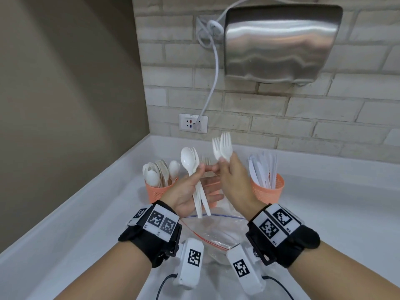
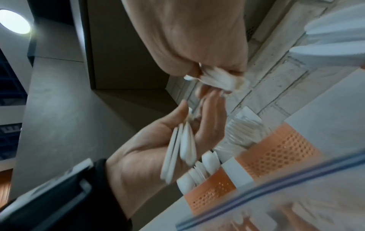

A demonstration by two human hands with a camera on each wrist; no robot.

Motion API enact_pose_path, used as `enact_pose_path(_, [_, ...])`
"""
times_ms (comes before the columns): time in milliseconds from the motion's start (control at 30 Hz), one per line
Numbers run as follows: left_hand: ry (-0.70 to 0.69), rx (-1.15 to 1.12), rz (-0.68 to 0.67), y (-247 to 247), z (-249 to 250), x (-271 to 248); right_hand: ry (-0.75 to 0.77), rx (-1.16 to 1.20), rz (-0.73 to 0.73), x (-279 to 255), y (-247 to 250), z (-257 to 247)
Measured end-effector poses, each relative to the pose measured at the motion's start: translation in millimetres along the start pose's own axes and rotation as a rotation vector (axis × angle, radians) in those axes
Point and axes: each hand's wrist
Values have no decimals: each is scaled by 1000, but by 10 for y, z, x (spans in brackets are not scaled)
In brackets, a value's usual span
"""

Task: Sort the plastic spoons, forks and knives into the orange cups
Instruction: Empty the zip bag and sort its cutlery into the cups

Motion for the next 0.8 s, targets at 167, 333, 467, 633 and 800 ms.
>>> enact_pose_path(167, [-21, -66, 57, 45, -3, 26, 10, 72, -138, 9, -57, -37])
enact_pose_path(333, [34, -136, -31, 84, 3, -23, -126, -37, -296, 12, -74, 34])
enact_pose_path(467, [28, -118, -59, 71, 7, -34, -115, -86, -296, 26, -91, 76])
enact_pose_path(633, [32, -44, -12, 53, 16, -46, -108, -97, -247, 71, -98, 104])
enact_pose_path(800, [-20, -81, 17, 102, 23, -64, -192, -47, -246, 179, -59, 131])
Point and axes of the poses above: each hand's wrist, its own x-axis towards the middle knuckle, its own y-axis out of the back of the hand, z = x × y
